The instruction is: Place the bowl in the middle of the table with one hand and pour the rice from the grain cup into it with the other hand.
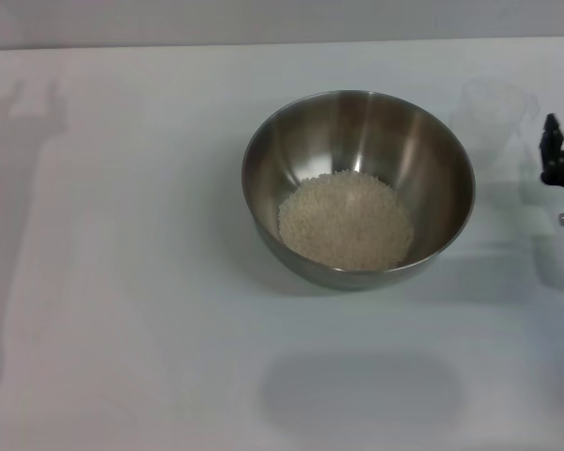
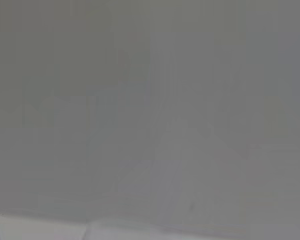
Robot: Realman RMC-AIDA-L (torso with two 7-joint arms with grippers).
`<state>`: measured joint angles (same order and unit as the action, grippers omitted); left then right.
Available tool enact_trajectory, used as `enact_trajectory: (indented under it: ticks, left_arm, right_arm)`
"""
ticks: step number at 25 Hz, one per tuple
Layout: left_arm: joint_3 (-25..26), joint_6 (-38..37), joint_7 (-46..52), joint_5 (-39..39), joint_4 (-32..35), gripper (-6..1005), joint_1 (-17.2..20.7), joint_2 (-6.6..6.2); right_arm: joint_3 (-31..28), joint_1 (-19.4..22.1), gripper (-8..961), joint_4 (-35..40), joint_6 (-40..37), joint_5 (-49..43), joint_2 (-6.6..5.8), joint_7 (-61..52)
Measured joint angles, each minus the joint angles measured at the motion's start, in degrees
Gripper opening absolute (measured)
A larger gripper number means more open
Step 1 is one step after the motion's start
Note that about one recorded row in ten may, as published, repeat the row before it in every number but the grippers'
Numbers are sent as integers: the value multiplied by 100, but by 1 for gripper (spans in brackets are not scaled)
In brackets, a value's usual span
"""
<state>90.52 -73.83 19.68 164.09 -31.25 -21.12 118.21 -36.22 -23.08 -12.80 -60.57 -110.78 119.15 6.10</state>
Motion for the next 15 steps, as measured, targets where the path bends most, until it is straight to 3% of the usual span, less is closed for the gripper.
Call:
enact_trajectory:
  ticks: [7,15]
  left_arm:
    - [-3,60,-35,4,153,472,1,-1]
    - [-17,155,-113,12,754,472,-139,19]
  right_arm:
    - [-19,59,359,199,-1312,-6,-26,-429]
    - [-7,-437,404,820,-2057,-9,-73,-1224]
